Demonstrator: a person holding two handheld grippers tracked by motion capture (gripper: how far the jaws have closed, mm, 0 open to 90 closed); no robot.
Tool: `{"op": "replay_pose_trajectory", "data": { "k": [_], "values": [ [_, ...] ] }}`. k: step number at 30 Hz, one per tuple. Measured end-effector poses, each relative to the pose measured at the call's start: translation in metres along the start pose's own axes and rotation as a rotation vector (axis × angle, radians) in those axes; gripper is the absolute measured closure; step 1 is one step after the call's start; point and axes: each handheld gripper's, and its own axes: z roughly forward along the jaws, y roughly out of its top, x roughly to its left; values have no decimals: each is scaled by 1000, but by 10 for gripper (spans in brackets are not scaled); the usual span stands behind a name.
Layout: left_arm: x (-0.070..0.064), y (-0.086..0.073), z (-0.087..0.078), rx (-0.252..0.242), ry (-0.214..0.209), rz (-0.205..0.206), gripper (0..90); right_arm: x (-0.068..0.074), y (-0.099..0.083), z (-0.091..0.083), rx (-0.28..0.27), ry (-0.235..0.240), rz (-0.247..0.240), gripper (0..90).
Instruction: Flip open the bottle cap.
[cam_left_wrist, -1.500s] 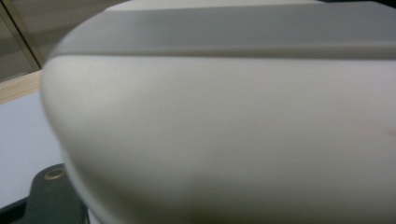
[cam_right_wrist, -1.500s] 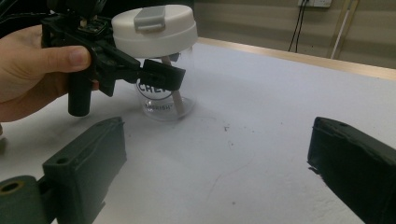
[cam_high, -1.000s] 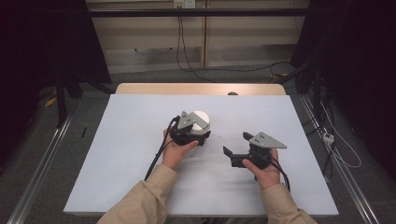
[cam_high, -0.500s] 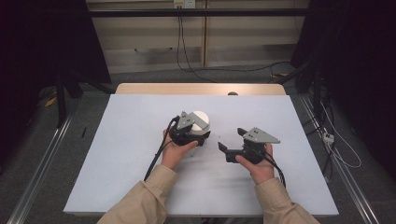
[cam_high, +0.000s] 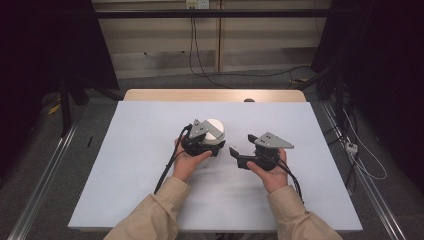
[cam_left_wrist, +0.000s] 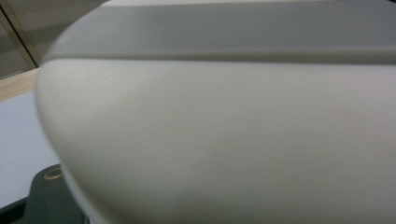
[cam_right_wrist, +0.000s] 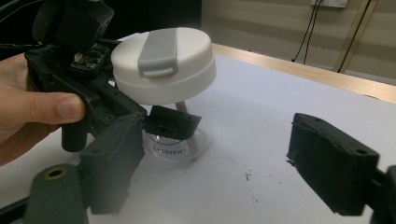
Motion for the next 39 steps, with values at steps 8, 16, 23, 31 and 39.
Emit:
{"op": "replay_pose_trajectory", "data": {
  "k": [8, 16, 23, 31, 39],
  "values": [
    [0, 0, -1, 1, 5, 0, 183, 4, 8, 5, 11, 15, -7, 415],
    [-1, 0, 1, -4, 3, -4, 183, 9, 13, 11, 46, 65, -10, 757],
    [-1, -1, 2, -8, 3, -6, 182, 11, 14, 17, 60, 88, -17, 900],
    [0, -1, 4, -18, 4, -21, 182, 14, 16, 25, 77, 92, -21, 900],
    [0, -2, 4, -19, 6, -24, 181, 14, 18, 30, 92, 86, -31, 900]
  ]
}}
